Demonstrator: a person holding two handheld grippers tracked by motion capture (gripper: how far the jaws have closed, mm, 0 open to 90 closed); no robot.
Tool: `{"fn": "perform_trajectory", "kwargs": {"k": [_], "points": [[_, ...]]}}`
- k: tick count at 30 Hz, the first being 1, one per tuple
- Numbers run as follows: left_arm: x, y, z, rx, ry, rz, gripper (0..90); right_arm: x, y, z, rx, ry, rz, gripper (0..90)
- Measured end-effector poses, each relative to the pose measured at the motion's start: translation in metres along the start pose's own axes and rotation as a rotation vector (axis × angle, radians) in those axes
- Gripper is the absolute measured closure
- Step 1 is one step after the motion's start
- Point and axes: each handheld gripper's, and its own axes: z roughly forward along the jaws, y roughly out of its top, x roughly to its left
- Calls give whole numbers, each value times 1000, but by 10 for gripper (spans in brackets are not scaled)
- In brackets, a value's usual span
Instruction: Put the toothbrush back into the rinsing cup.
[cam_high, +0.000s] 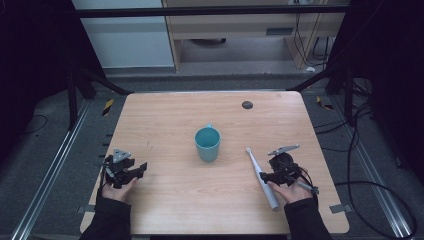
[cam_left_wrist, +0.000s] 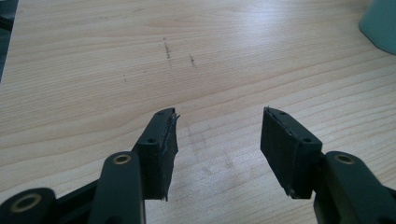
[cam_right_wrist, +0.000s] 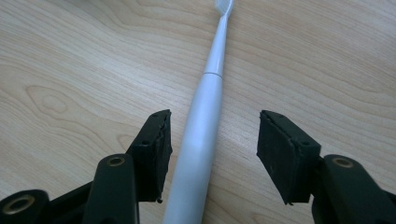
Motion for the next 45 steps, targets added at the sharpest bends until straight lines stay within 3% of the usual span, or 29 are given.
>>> {"fn": "perform_trajectory", "kwargs": {"k": [4,7,11,22,26,41,45], "points": [[1,0,1,5,0,0,451,0,5,6,53,-3,3,447],[0,0,1,7,0,2,451,0,7,8,63,1,-3,454],[0,0,1,5,-2,3,450,1,11,14,108,24,27,476],[0,0,2,10,-4,5,449,3,13,26,206,27,-16,533],[0,0,2,11,-5,4,449,3,14,31,241,19,-8,533],[0,0,2,12,-4,5,449,6,15,42,288,19,-16,600],[0,0,2,13,-4,5,449,7,15,44,302,-1,-18,627]]}}
